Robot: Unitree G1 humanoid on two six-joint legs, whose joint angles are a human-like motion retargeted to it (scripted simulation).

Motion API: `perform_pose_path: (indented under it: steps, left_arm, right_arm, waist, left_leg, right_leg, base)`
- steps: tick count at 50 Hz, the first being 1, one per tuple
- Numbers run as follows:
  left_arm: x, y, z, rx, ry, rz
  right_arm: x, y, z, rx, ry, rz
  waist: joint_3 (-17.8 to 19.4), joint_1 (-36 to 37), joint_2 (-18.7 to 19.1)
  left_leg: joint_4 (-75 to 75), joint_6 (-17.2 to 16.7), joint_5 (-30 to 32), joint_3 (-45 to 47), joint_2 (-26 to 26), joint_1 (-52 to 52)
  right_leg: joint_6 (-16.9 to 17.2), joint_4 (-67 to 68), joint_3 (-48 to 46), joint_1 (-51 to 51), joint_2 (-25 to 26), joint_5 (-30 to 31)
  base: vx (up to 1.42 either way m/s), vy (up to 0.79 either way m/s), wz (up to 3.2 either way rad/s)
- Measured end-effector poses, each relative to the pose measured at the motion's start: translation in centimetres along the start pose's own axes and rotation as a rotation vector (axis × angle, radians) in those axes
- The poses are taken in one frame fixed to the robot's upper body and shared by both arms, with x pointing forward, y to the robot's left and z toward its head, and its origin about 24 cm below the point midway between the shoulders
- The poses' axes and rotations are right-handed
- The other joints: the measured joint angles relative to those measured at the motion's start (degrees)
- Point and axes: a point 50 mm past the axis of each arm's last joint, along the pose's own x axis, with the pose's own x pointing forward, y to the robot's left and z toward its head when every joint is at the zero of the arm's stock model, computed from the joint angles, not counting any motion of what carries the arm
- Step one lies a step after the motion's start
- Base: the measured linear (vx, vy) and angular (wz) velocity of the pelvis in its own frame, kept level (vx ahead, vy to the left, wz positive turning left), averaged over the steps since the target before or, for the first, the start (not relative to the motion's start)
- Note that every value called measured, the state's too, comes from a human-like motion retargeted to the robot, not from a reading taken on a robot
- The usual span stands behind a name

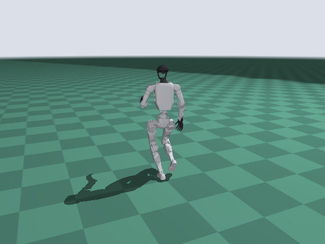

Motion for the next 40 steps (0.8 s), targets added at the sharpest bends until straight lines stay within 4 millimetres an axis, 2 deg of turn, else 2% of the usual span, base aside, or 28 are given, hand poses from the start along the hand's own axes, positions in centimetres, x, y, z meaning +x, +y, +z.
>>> perform_pose_path:
  steps: [2, 3, 5, 7, 9, 10, 12, 14, 15, 17, 18, 19, 20, 22, 23, 25, 26, 27, 28, 30, 33, 35, 37, 38, 40]
  left_arm:
    - [2.0, 0.9, 1.9, 0.011, -0.085, 0.053]
    - [2.1, 1.2, 1.5, 0.017, -0.064, 0.070]
    - [0.5, 1.5, -1.8, 0.042, 0.092, 0.075]
    - [-4.2, 1.5, -7.5, 0.104, 0.380, 0.033]
    - [-11.2, 1.7, -12.5, 0.197, 0.698, -0.046]
    - [-15.2, 2.0, -14.3, 0.243, 0.856, -0.094]
    - [-22.1, 3.2, -16.1, 0.313, 1.117, -0.190]
    - [-26.8, 5.1, -16.4, 0.357, 1.284, -0.274]
    - [-28.5, 6.1, -16.3, 0.376, 1.341, -0.311]
    - [-30.4, 7.8, -15.7, 0.406, 1.381, -0.349]
    - [-30.6, 8.3, -15.5, 0.413, 1.373, -0.352]
    - [-30.2, 8.4, -15.4, 0.412, 1.350, -0.344]
    - [-29.7, 8.4, -15.3, 0.406, 1.318, -0.331]
    - [-26.6, 7.0, -15.1, 0.365, 1.185, -0.297]
    - [-24.7, 6.0, -14.8, 0.337, 1.105, -0.280]
    - [-20.3, 3.3, -13.8, 0.256, 0.919, -0.251]
    - [-17.7, 1.8, -12.8, 0.203, 0.810, -0.237]
    - [-15.2, 0.4, -11.6, 0.146, 0.698, -0.220]
    - [-12.4, -0.7, -10.0, 0.086, 0.580, -0.198]
    - [-6.9, -1.9, -6.1, -0.011, 0.334, -0.147]
    - [0.2, -1.0, 0.6, -0.060, -0.022, -0.048]
    - [3.3, 0.1, 4.6, -0.060, -0.206, 0.024]
    - [4.5, 0.8, 6.1, -0.072, -0.261, 0.079]
    - [4.4, 0.9, 5.8, -0.079, -0.244, 0.090]
    - [3.2, 0.7, 3.4, -0.087, -0.136, 0.087]
  right_arm:
    - [0.0, -0.7, 0.2, 0.046, -0.018, -0.036]
    - [0.1, -1.1, 1.0, 0.072, -0.052, -0.057]
    - [0.4, -2.3, 4.2, 0.126, -0.185, -0.098]
    - [0.1, -3.6, 9.4, 0.180, -0.395, -0.124]
    - [-1.4, -4.9, 15.4, 0.236, -0.651, -0.137]
    - [-2.8, -5.5, 18.4, 0.263, -0.792, -0.139]
    - [-7.4, -7.9, 24.9, 0.306, -1.125, -0.186]
    - [-13.5, -11.2, 29.9, 0.327, -1.466, -0.295]
    - [-16.7, -12.7, 31.7, 0.326, -1.621, -0.365]
    - [-20.8, -14.8, 33.3, 0.300, -1.801, -0.485]
    - [-21.7, -15.6, 33.6, 0.290, -1.830, -0.531]
    - [-21.4, -15.9, 33.5, 0.284, -1.808, -0.555]
    - [-20.5, -16.0, 33.2, 0.278, -1.760, -0.568]
    - [-13.7, -14.9, 30.2, 0.231, -1.439, -0.536]
    - [-9.8, -13.5, 27.5, 0.191, -1.242, -0.496]
    - [-2.8, -9.3, 19.9, 0.078, -0.820, -0.373]
    - [-0.6, -6.9, 15.6, 0.023, -0.620, -0.298]
    - [0.7, -4.7, 11.2, -0.028, -0.435, -0.222]
    - [1.2, -2.9, 7.1, -0.065, -0.270, -0.151]
    - [0.5, -0.7, 0.7, -0.088, -0.018, -0.046]
    - [-1.4, 0.1, -5.0, -0.037, 0.183, -0.010]
    - [-2.4, -0.3, -6.9, 0.011, 0.240, -0.037]
    - [-2.5, -0.9, -7.0, 0.069, 0.236, -0.079]
    - [-2.4, -1.1, -6.7, 0.096, 0.220, -0.098]
    - [-1.8, -1.5, -5.0, 0.148, 0.151, -0.129]
  waist:
    - [1.26, -0.96, 0.02]
    - [1.53, -1.17, 0.17]
    - [1.20, -1.31, 0.67]
    - [0.02, -0.93, 1.38]
    - [-1.26, 0.17, 2.64]
    - [-1.83, 0.99, 3.60]
    - [-2.42, 3.45, 5.87]
    - [-2.40, 5.80, 6.80]
    - [-2.16, 6.88, 6.95]
    - [-1.03, 7.99, 6.57]
    - [-0.51, 8.24, 6.22]
    - [-0.32, 8.48, 5.90]
    - [-0.31, 8.73, 5.59]
    - [-1.10, 9.54, 5.24]
    - [-1.60, 10.00, 5.24]
    - [-2.42, 10.30, 5.19]
    - [-2.59, 9.90, 4.94]
    - [-2.66, 9.28, 4.52]
    - [-2.50, 8.17, 3.78]
    - [-1.75, 5.35, 2.14]
    - [0.09, 1.38, 1.40]
    - [1.47, -0.13, 1.58]
    - [1.95, -0.52, 2.28]
    - [1.71, -0.63, 2.61]
    - [0.65, -0.77, 3.05]
  left_leg:
    - [-2.52, 2.14, -4.61, -0.90, -0.58, 2.38]
    - [-2.99, 2.70, -5.57, -1.14, -0.60, 2.97]
    - [-3.48, 2.75, -5.57, -1.42, -0.26, 3.40]
    - [-0.87, 0.70, -1.90, -0.68, 1.37, 1.90]
    - [6.99, -2.71, 4.75, 0.96, 5.01, -2.36]
    - [12.63, -4.45, 7.90, 1.58, 7.34, -5.45]
    - [27.26, -6.44, 13.55, 2.02, 12.87, -12.93]
    - [40.65, -6.53, 16.47, 1.93, 17.30, -20.60]
    - [46.78, -6.13, 17.32, 1.67, 19.30, -24.57]
    - [55.60, -4.70, 17.42, 0.68, 21.74, -31.82]
    - [57.86, -4.19, 17.64, 0.08, 22.08, -34.95]
    - [58.25, -3.85, 17.67, -0.14, 22.03, -36.73]
    - [57.70, -3.59, 17.60, -0.17, 21.79, -37.84]
    - [51.62, -3.35, 16.63, 0.96, 20.75, -35.07]
    - [47.16, -3.34, 15.86, 1.68, 19.91, -32.31]
    - [35.93, -3.81, 13.84, 2.88, 16.92, -25.21]
    - [29.87, -4.34, 12.79, 3.00, 14.59, -21.54]
    - [24.07, -4.68, 11.78, 3.06, 12.17, -17.99]
    - [18.81, -4.63, 10.85, 3.01, 9.58, -14.69]
    - [10.76, -3.35, 7.62, 2.69, 5.03, -8.93]
    - [6.66, 0.88, -3.05, 1.47, 2.02, -3.84]
    - [5.91, 3.13, -8.83, 1.07, 1.66, -1.98]
    - [4.37, 3.80, -10.09, 0.72, 1.97, -0.61]
    - [3.14, 3.57, -9.63, 0.41, 2.10, 0.05]
    - [0.79, 1.92, -5.80, -0.09, 2.51, 1.16]
  right_leg:
    - [-0.74, 4.54, 0.80, -4.51, -0.70, -0.82]
    - [-1.22, 5.20, 0.88, -5.66, -0.68, -1.37]
    - [-2.10, 2.98, 0.43, -5.98, -0.20, -1.86]
    - [-2.69, -3.28, -0.66, -3.52, 1.50, -2.28]
    - [-3.09, -10.91, -1.69, 0.04, 4.94, -3.44]
    - [-3.31, -14.88, -2.20, 1.94, 7.25, -4.46]
    - [-4.81, -21.96, -2.83, 5.48, 12.27, -8.13]
    - [-7.62, -27.78, -2.45, 8.64, 15.51, -14.59]
    - [-9.60, -30.28, -2.19, 10.08, 16.62, -18.74]
    - [-12.77, -32.48, -1.49, 11.77, 17.80, -25.37]
    - [-13.34, -33.36, -1.06, 12.38, 18.23, -26.82]
    - [-13.31, -34.11, -0.78, 12.78, 18.28, -27.22]
    - [-12.98, -34.79, -0.59, 13.09, 18.15, -27.11]
    - [-10.84, -35.31, -0.52, 13.70, 17.21, -24.47]
    - [-9.22, -34.88, -0.71, 13.80, 16.59, -21.47]
    - [-5.06, -31.60, -0.96, 13.15, 15.09, -12.91]
    - [-3.70, -28.35, -1.27, 11.94, 13.55, -10.05]
    - [-2.60, -24.69, -1.60, 10.53, 11.67, -7.56]
    - [-2.02, -20.20, -1.99, 8.72, 9.14, -5.81]
    - [-1.18, -10.02, -1.89, 4.08, 4.39, -2.82]
    - [-1.08, 4.77, 0.06, -4.84, 1.74, 0.11]
    - [-1.53, 11.36, 1.44, -10.11, 2.03, 0.67]
    - [-2.57, 12.74, 1.91, -13.27, 2.97, 0.64]
    - [-3.16, 11.71, 1.81, -13.85, 3.25, 0.32]
    - [-4.20, 6.85, 1.11, -12.96, 3.75, -0.34]
  base:
    - [0.10, 0.03, -0.36]
    - [0.12, 0.01, -0.51]
    - [0.13, -0.02, -0.61]
    - [0.12, -0.07, -0.71]
    - [0.08, -0.08, -0.87]
    - [0.05, -0.08, -1.07]
    - [0.05, -0.07, -1.12]
    - [0.07, -0.08, -0.86]
    - [0.08, -0.10, -0.58]
    - [0.09, -0.11, -0.33]
    - [0.11, -0.09, -0.13]
    - [0.13, -0.07, -0.06]
    - [0.16, -0.03, -0.07]
    - [0.18, 0.02, -0.09]
    - [0.18, 0.06, -0.11]
    - [0.15, 0.08, -0.03]
    - [0.12, 0.07, 0.14]
    - [0.10, 0.06, 0.32]
    - [0.09, 0.06, 0.42]
    - [0.08, 0.06, 0.41]
    - [0.07, 0.08, 0.03]
    - [0.08, 0.07, -0.31]
    - [0.12, 0.05, -0.47]
    - [0.15, 0.03, -0.46]
    - [0.17, -0.01, -0.38]
